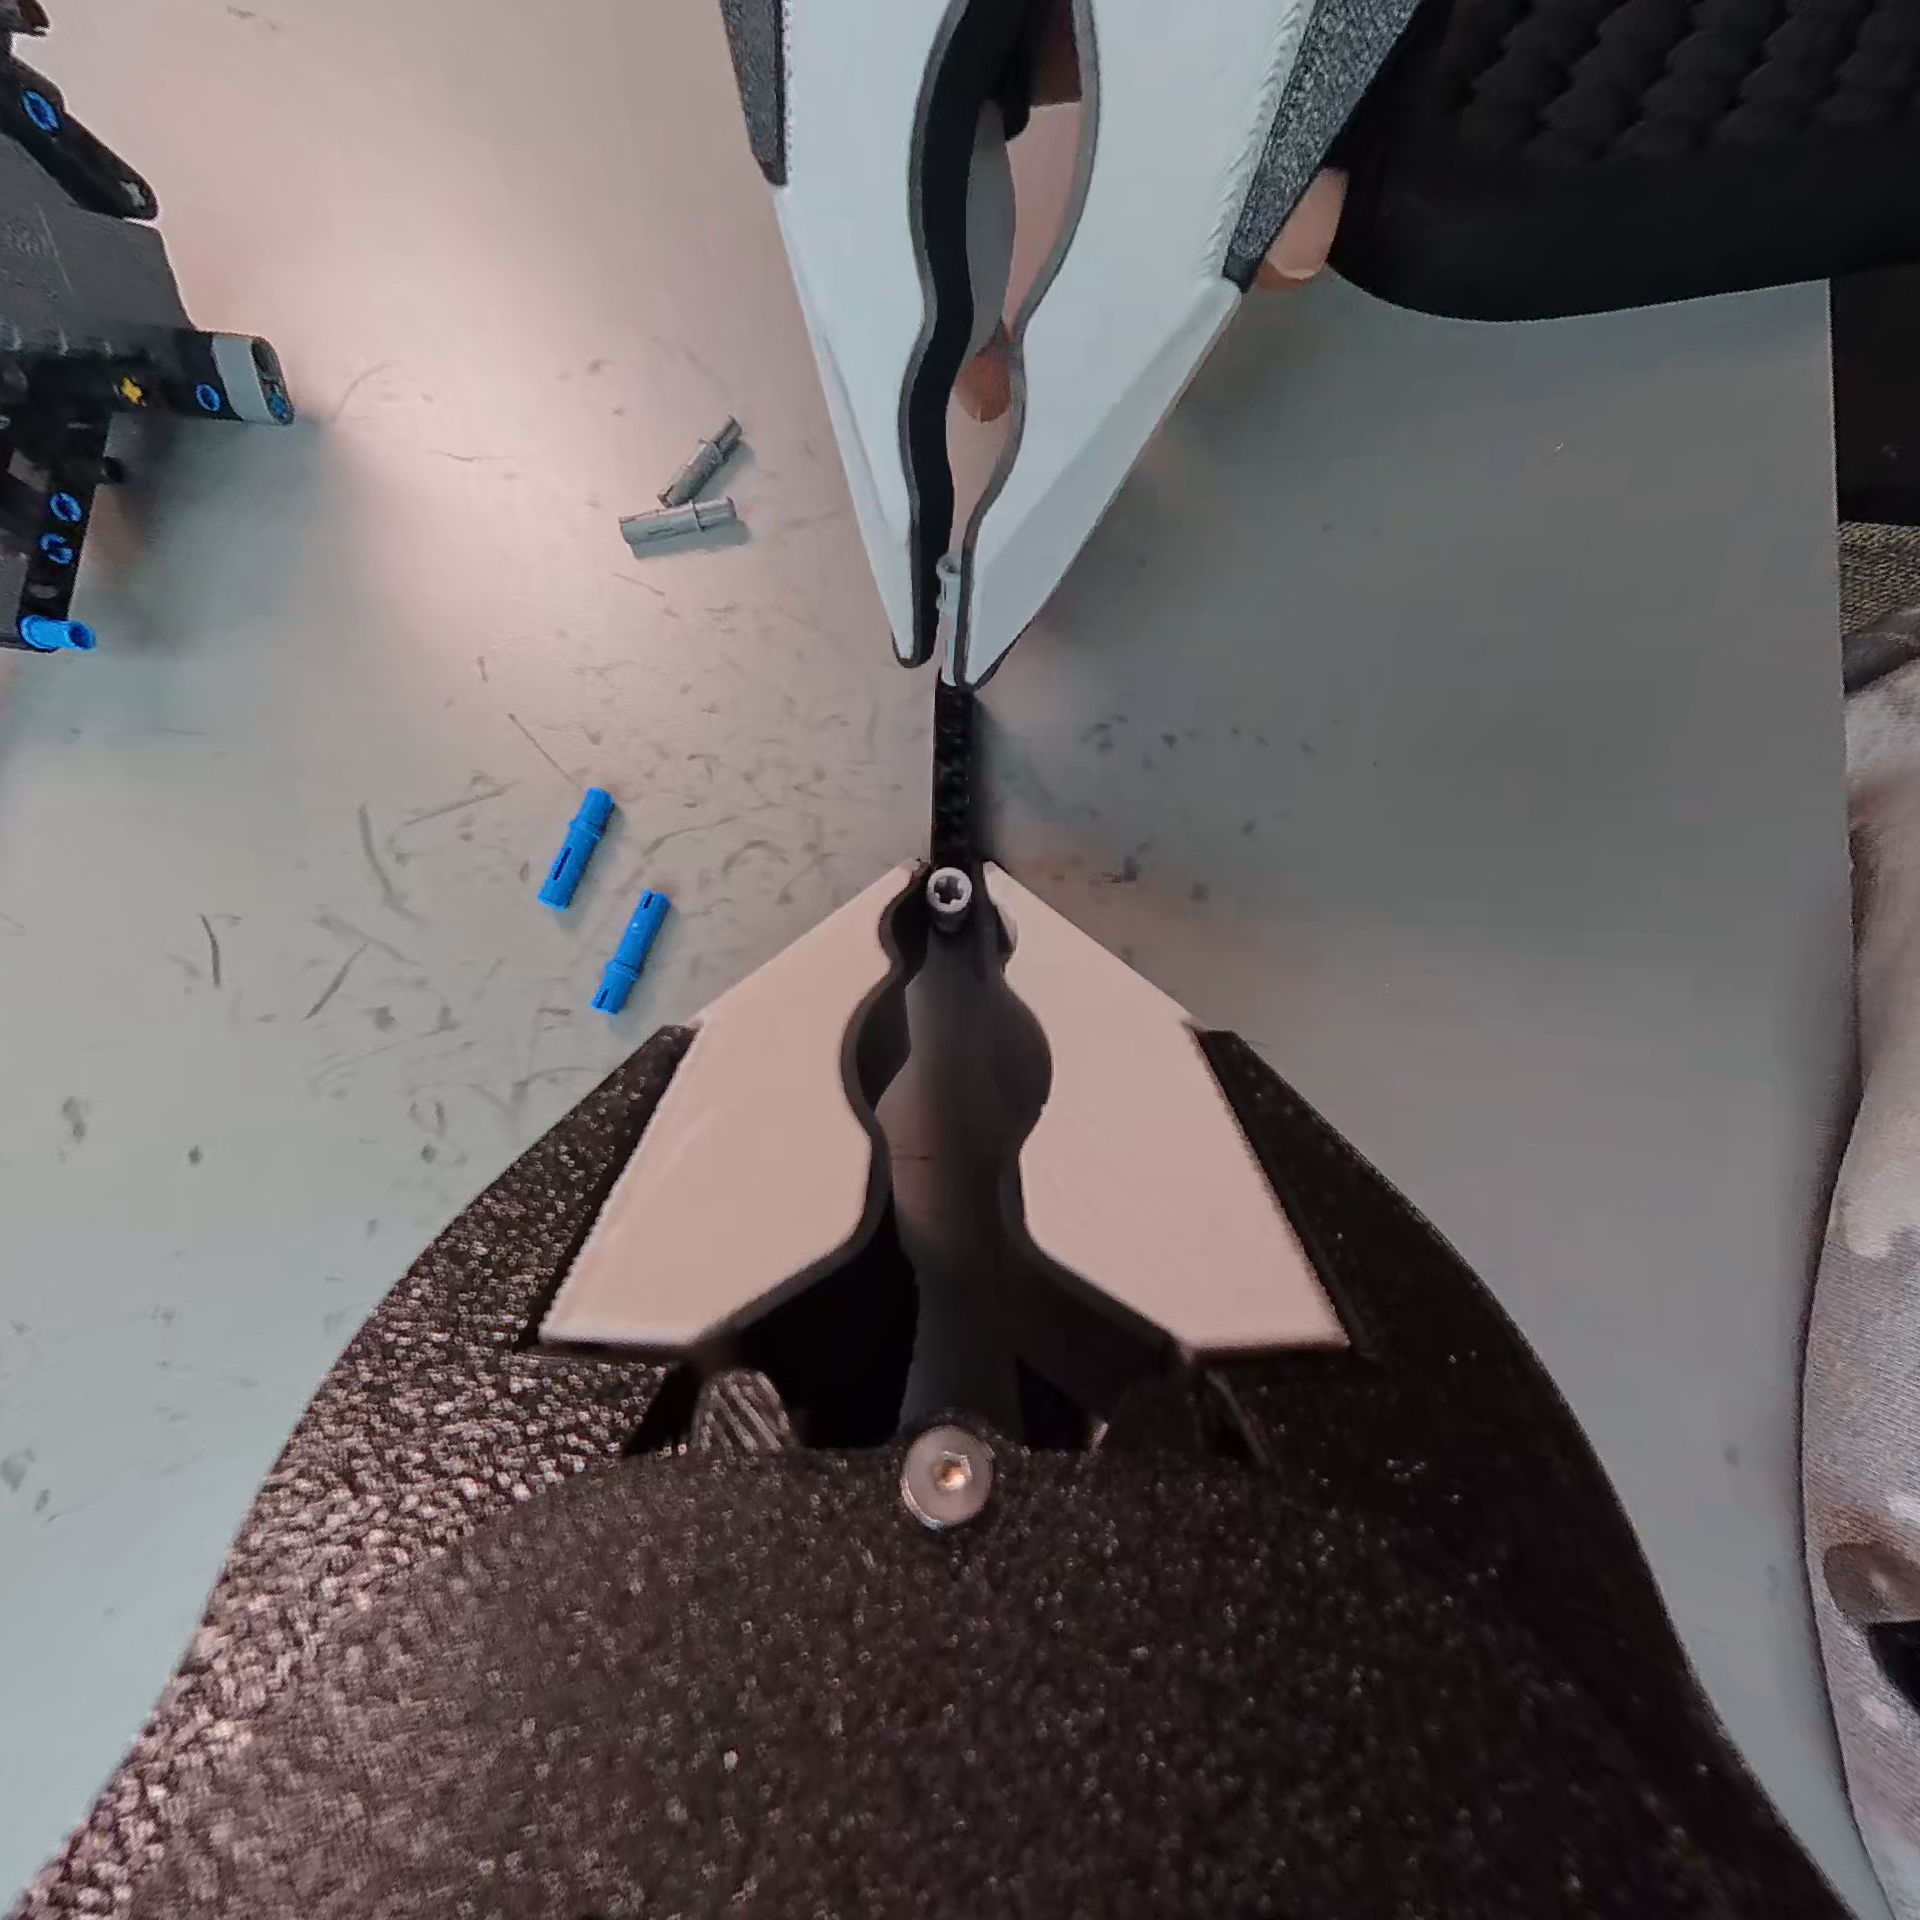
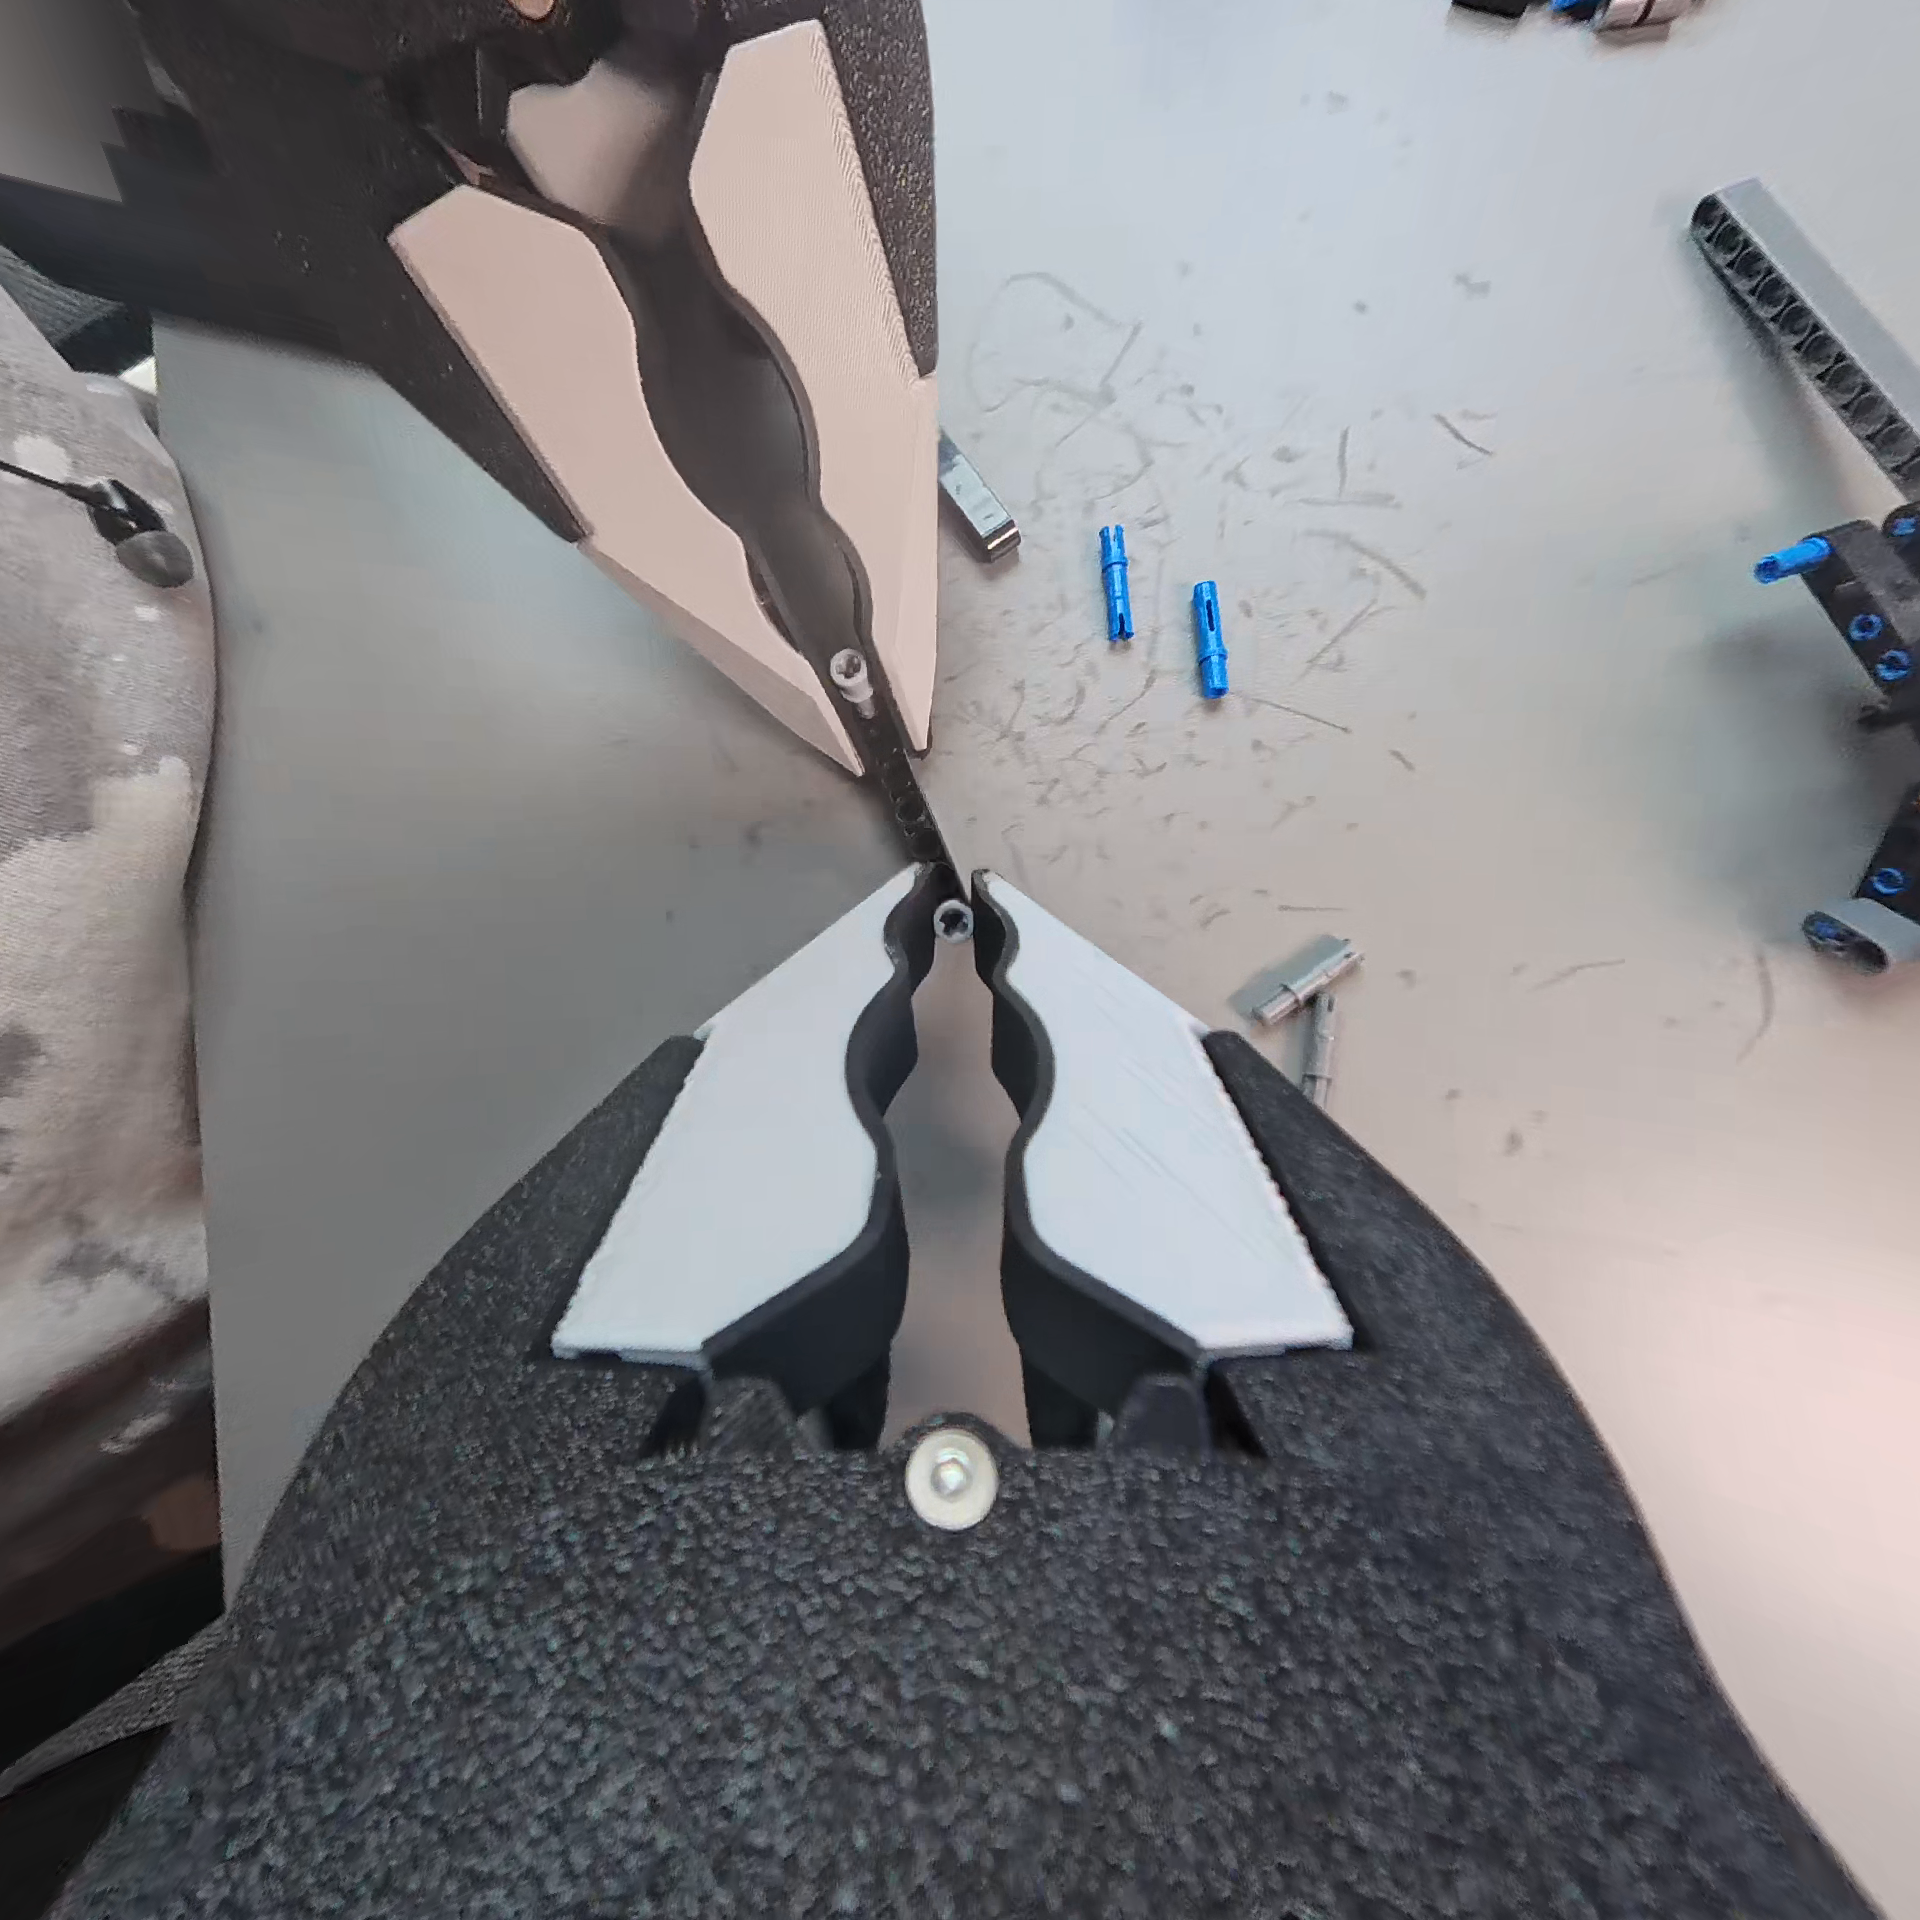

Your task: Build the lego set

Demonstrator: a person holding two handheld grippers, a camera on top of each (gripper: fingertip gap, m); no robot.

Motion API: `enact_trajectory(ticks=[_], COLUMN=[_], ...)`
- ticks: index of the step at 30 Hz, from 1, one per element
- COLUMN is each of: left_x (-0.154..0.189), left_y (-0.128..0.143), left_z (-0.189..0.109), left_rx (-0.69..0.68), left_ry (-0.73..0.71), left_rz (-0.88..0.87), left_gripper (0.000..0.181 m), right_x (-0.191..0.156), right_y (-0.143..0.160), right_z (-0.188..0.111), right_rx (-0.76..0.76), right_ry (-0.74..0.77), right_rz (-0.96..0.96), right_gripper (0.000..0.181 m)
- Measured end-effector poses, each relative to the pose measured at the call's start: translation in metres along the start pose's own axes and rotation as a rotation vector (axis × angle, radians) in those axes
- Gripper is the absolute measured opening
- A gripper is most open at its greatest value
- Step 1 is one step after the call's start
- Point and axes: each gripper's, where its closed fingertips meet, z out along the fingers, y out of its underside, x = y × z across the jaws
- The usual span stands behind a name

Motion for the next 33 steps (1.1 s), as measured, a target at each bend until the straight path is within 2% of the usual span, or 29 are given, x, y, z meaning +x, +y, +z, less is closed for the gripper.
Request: enact_trajectory(ticks=[4, 8, 9, 11, 13, 15, 19, 25, 33], left_x=[0.0, 0.0, 0.0, 0.0, 0.0, 0.0, 0.001, 0.007, 0.02], left_y=[0.0, 0.0, 0.0, 0.0, 0.0, 0.0, 0.0, -0.012, -0.031], left_z=[0.0, 0.0, 0.0, 0.0, 0.0, 0.0, -0.001, -0.01, -0.021], left_rx=[0.0, 0.0, 0.0, 0.0, 0.0, 0.0, 0.002, 0.087, 0.191], left_ry=[0.002, 0.0, 0.001, 0.0, 0.004, 0.007, 0.017, 0.092, 0.083], left_rz=[-0.001, 0.001, 0.001, 0.002, -0.002, -0.005, -0.012, -0.024, 0.115], left_gripper=[0.008, 0.008, 0.008, 0.008, 0.008, 0.008, 0.008, 0.018, 0.012], right_x=[-0.002, 0.002, 0.001, -0.009, -0.007, -0.004, -0.004, -0.015, -0.03], right_y=[0.003, 0.021, 0.015, -0.026, -0.038, -0.032, 0.005, -0.005, -0.022], right_z=[-0.001, 0.002, 0.002, -0.002, -0.007, -0.008, -0.004, 0.0, -0.005], right_rx=[-0.074, -0.252, -0.229, -0.065, -0.134, -0.223, -0.367, -0.288, -0.211], right_ry=[0.028, 0.032, 0.035, 0.028, 0.053, 0.055, -0.012, -0.016, -0.01], right_rz=[-0.134, -0.251, -0.276, -0.261, -0.336, -0.381, -0.301, -0.282, -0.344], right_gripper=[0.007, 0.007, 0.007, 0.006, 0.006, 0.006, 0.006, 0.006, 0.007])
